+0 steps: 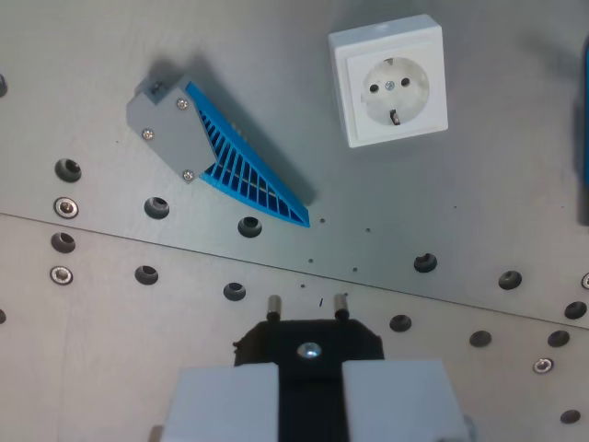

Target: Move above the white socket

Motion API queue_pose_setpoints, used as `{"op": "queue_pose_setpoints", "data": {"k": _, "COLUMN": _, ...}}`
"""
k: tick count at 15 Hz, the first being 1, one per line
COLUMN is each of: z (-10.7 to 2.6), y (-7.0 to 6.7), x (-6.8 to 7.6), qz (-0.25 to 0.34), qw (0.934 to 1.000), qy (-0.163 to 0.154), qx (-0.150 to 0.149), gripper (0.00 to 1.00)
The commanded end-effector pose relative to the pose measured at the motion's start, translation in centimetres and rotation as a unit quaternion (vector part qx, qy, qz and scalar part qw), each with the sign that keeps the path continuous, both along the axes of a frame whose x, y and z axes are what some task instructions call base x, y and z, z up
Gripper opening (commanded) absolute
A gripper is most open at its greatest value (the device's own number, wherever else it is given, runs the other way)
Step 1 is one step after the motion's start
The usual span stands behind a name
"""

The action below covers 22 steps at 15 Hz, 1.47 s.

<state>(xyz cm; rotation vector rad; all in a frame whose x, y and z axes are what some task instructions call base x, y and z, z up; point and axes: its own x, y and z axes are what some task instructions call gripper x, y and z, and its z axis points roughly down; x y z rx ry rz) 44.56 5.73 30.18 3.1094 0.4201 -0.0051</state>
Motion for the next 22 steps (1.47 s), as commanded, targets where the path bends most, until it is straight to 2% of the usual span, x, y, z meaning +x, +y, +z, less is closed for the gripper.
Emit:
{"op": "queue_pose_setpoints", "data": {"k": 1, "z": 0.0, "y": 0.0, "x": 0.0, "qz": 0.0, "qw": 1.0, "qy": 0.0, "qx": 0.0, "gripper": 0.0}}
{"op": "queue_pose_setpoints", "data": {"k": 12, "z": -0.5, "y": -0.1, "x": 0.1, "qz": 0.007, "qw": 1.0, "qy": -0.002, "qx": 0.001, "gripper": 0.0}}
{"op": "queue_pose_setpoints", "data": {"k": 22, "z": -2.6, "y": -0.9, "x": 0.5, "qz": 0.026, "qw": 0.9995, "qy": -0.017, "qx": 0.006, "gripper": 0.0}}
